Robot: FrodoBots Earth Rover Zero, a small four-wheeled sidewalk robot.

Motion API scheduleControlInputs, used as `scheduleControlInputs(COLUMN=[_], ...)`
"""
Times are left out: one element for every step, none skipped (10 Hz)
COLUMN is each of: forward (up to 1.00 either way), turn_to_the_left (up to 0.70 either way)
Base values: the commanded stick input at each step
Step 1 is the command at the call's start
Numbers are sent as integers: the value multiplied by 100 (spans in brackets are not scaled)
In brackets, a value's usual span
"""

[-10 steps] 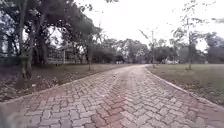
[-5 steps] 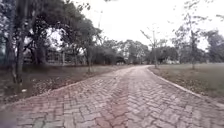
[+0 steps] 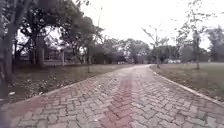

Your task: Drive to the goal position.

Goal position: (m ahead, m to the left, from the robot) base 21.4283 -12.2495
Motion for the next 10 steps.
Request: scheduleControlInputs(forward=[70, 70, 70, 70, 70, 70, 70, 70, 70, 70], turn_to_the_left=[0, 0, 0, 0, 0, 0, 0, 0, 0, 0])
